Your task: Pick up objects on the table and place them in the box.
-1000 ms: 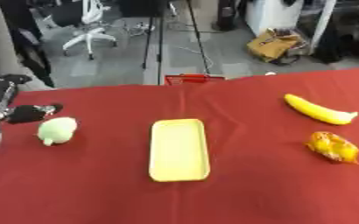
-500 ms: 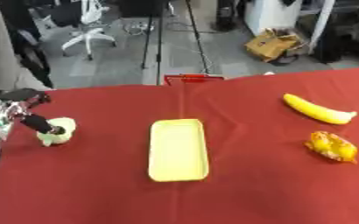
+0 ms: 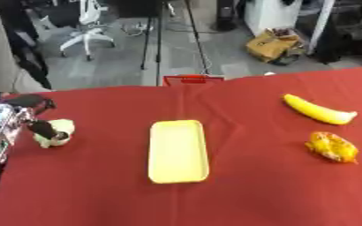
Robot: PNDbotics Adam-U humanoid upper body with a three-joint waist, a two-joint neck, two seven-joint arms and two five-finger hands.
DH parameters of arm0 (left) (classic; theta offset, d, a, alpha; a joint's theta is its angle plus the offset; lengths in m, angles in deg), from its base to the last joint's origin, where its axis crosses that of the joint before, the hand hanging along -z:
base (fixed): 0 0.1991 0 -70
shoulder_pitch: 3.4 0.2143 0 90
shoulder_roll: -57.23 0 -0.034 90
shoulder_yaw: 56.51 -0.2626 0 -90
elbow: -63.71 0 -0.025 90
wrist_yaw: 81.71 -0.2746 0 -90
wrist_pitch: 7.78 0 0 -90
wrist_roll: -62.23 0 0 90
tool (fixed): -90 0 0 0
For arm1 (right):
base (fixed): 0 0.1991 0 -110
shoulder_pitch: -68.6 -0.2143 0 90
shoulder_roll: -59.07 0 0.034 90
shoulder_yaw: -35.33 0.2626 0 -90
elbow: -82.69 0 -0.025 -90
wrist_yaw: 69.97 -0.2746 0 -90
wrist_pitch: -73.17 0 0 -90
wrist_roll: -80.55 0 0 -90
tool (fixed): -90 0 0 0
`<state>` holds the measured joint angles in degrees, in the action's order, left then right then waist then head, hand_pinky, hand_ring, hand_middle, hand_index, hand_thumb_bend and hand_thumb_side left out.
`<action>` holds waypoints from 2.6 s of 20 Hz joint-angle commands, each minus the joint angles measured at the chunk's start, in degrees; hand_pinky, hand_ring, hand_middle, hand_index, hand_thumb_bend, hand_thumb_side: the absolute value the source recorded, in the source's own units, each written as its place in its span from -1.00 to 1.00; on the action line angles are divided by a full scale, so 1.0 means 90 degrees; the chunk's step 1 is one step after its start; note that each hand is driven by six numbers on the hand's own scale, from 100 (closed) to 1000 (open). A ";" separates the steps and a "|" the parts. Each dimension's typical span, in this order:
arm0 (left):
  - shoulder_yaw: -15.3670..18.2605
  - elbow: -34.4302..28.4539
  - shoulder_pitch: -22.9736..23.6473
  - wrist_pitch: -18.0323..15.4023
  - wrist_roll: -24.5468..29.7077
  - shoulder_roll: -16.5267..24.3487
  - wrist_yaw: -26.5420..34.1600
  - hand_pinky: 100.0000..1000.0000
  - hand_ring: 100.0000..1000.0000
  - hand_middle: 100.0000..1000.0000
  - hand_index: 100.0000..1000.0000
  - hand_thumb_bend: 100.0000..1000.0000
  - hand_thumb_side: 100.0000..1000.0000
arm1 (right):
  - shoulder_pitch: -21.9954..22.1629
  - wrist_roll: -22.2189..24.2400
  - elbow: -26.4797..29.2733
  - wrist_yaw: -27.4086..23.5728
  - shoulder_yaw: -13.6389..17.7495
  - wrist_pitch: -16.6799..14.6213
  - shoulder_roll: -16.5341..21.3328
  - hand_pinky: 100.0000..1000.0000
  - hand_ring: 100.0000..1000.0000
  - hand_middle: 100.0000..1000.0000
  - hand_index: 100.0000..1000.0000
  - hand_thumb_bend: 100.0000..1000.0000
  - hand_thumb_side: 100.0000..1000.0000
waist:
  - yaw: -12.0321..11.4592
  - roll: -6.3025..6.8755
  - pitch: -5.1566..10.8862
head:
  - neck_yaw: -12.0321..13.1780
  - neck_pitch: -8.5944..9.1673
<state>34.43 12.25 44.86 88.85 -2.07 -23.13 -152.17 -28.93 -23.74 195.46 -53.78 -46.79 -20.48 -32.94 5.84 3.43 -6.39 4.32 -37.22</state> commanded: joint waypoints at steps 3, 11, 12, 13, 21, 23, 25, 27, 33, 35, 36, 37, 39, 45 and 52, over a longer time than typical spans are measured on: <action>0.0154 0.0189 -0.0052 0.0177 -0.0165 0.0109 -0.0133 0.71 0.67 0.65 0.78 0.27 -0.31 | -0.0038 0.0012 0.0050 -0.0006 0.0026 -0.0013 0.0114 0.18 0.28 0.51 0.68 -1.00 0.26 | -0.0008 -0.0002 0.0085 | -0.0019 0.0003; 0.0182 0.0427 -0.0056 0.0144 0.0214 0.0101 -0.0037 0.72 0.69 0.64 0.77 0.27 -0.36 | -0.0038 0.0016 0.0050 -0.0008 0.0025 -0.0016 0.0111 0.18 0.28 0.51 0.68 -1.00 0.26 | -0.0029 -0.0022 0.0078 | -0.0033 0.0003; 0.0193 0.0447 -0.0054 0.0148 0.0252 0.0095 -0.0035 0.72 0.68 0.63 0.76 0.27 -0.36 | -0.0038 0.0017 0.0050 -0.0009 0.0025 -0.0017 0.0110 0.18 0.28 0.51 0.68 -1.00 0.26 | -0.0030 -0.0026 0.0077 | -0.0034 0.0005; 0.0202 0.0466 -0.0051 0.0162 0.0253 0.0086 -0.0043 0.72 0.68 0.63 0.76 0.27 -0.36 | -0.0038 0.0018 0.0050 -0.0009 0.0025 -0.0018 0.0109 0.18 0.28 0.51 0.68 -1.00 0.26 | -0.0031 -0.0028 0.0077 | -0.0033 0.0007; 0.0312 0.0599 -0.0009 0.0477 -0.0987 -0.0030 -0.0381 0.68 0.64 0.62 0.76 0.28 -0.30 | -0.0041 0.0026 0.0049 -0.0009 0.0026 -0.0019 0.0098 0.18 0.28 0.51 0.68 -1.00 0.26 | -0.0023 -0.0034 0.0064 | -0.0033 0.0030; 0.0324 0.0629 0.0002 0.0527 -0.1419 -0.0061 -0.0446 0.66 0.63 0.61 0.75 0.29 -0.30 | -0.0040 0.0026 0.0051 -0.0007 0.0028 -0.0020 0.0099 0.18 0.28 0.51 0.68 -1.00 0.26 | -0.0019 -0.0032 0.0060 | -0.0034 0.0028; 0.0316 0.0725 0.0011 0.0529 -0.1641 -0.0096 -0.0452 0.66 0.62 0.61 0.75 0.29 -0.30 | -0.0041 0.0028 0.0051 -0.0008 0.0026 -0.0021 0.0098 0.18 0.28 0.51 0.68 -1.00 0.26 | -0.0013 -0.0028 0.0058 | -0.0031 0.0028; 0.0307 0.0806 0.0014 0.0511 -0.1714 -0.0128 -0.0430 0.66 0.62 0.60 0.74 0.29 -0.30 | -0.0042 0.0036 0.0049 -0.0009 0.0022 -0.0022 0.0094 0.18 0.28 0.51 0.68 -1.00 0.26 | -0.0008 -0.0025 0.0057 | -0.0033 0.0035; 0.0279 0.1023 0.0029 0.0430 -0.1563 -0.0245 -0.0329 0.66 0.60 0.53 0.69 0.19 -0.35 | -0.0041 0.0039 0.0050 -0.0012 0.0025 -0.0026 0.0090 0.18 0.28 0.51 0.68 -1.00 0.27 | 0.0017 -0.0025 0.0048 | -0.0042 0.0038; 0.0275 0.1040 0.0023 0.0436 -0.1563 -0.0292 -0.0341 0.59 0.45 0.37 0.56 0.01 -0.39 | -0.0045 0.0045 0.0048 -0.0022 0.0020 -0.0027 0.0085 0.18 0.28 0.51 0.68 -1.00 0.27 | 0.0026 -0.0021 0.0043 | -0.0034 0.0036; 0.0274 0.1054 0.0021 0.0452 -0.1617 -0.0315 -0.0365 0.54 0.35 0.25 0.48 -0.06 -0.41 | -0.0047 0.0049 0.0047 -0.0023 0.0019 -0.0029 0.0084 0.18 0.28 0.51 0.68 -1.00 0.27 | 0.0028 -0.0019 0.0042 | -0.0033 0.0036; 0.0277 0.1030 0.0014 0.0500 -0.1780 -0.0329 -0.0421 0.47 0.21 0.10 0.37 -0.16 -0.42 | -0.0049 0.0052 0.0046 -0.0022 0.0018 -0.0031 0.0083 0.18 0.28 0.51 0.68 -1.00 0.27 | 0.0033 -0.0018 0.0041 | -0.0036 0.0037; 0.0276 0.1058 0.0019 0.0555 -0.2041 -0.0359 -0.0489 0.47 0.21 0.10 0.37 -0.16 -0.42 | -0.0051 0.0055 0.0045 -0.0022 0.0017 -0.0034 0.0082 0.18 0.28 0.51 0.68 -1.00 0.27 | 0.0036 -0.0018 0.0040 | -0.0038 0.0038; 0.0385 0.0379 -0.0018 0.0787 -0.3424 -0.0350 -0.0109 0.13 -0.18 -0.40 -0.19 -0.78 -0.44 | -0.0044 0.0038 0.0046 -0.0022 0.0038 -0.0033 0.0080 0.18 0.27 0.51 0.68 -1.00 0.27 | 0.0028 -0.0017 0.0044 | -0.0064 0.0038; -0.0160 -0.1589 -0.0079 0.0382 -0.3680 -0.0294 0.0954 0.10 -0.16 -0.36 -0.16 -0.60 -0.44 | -0.0069 0.0057 0.0039 -0.0037 0.0023 -0.0040 0.0084 0.18 0.27 0.51 0.68 -1.00 0.27 | 0.0024 -0.0001 0.0056 | -0.0041 0.0051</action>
<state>33.83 1.92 45.60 93.06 -35.07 -27.65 -145.22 -28.95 -23.37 195.44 -53.94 -46.77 -20.63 -32.96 6.13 3.42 -6.44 3.84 -37.21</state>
